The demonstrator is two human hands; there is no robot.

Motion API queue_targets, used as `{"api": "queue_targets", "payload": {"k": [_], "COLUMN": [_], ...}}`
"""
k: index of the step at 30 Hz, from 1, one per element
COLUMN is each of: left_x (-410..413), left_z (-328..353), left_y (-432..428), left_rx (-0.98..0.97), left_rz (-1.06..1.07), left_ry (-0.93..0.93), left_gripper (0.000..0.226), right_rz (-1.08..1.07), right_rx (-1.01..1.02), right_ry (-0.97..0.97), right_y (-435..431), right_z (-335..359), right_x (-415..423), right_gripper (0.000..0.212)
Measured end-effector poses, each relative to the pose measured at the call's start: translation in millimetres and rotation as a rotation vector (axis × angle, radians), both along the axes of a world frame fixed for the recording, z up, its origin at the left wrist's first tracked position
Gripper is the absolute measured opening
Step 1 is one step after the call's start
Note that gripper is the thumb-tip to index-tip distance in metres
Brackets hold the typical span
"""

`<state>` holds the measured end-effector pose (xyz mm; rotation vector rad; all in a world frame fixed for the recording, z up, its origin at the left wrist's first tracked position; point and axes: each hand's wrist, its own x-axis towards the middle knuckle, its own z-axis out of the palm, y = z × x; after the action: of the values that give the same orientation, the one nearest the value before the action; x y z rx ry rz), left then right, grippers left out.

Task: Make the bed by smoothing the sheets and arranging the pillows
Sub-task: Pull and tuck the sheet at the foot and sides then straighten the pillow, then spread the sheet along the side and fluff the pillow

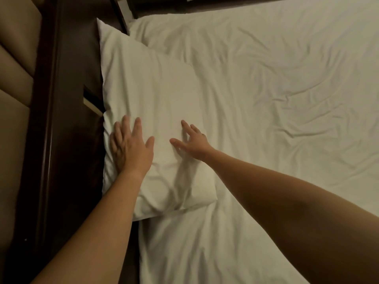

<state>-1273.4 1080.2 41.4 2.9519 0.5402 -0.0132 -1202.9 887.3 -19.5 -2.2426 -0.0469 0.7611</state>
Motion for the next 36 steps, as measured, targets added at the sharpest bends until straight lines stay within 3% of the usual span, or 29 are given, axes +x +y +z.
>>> {"api": "queue_targets", "payload": {"k": [9, 14, 26, 36], "left_x": [-40.5, -62.2, -123.6, -182.6], "left_z": [30.2, 73.9, 176.9, 226.8], "left_y": [-31.1, -84.2, -272.1, -462.8], "left_rx": [-0.106, -0.132, -0.239, -0.313], "left_rz": [0.057, 0.012, -0.128, -0.259], "left_ry": [0.137, 0.155, 0.12, 0.088], "left_gripper": [0.068, 0.067, 0.067, 0.067], "right_rz": [-0.08, -0.088, -0.177, -0.253], "right_rx": [-0.023, -0.1, -0.341, -0.419], "right_ry": [-0.13, -0.178, -0.314, -0.381], "right_y": [-62.9, -130.3, -353.9, -560.1], "right_z": [38.7, 91.3, 210.9, 263.2], "right_x": [-47.0, -75.1, -169.3, -275.6], "right_gripper": [0.076, 0.075, 0.073, 0.075]}}
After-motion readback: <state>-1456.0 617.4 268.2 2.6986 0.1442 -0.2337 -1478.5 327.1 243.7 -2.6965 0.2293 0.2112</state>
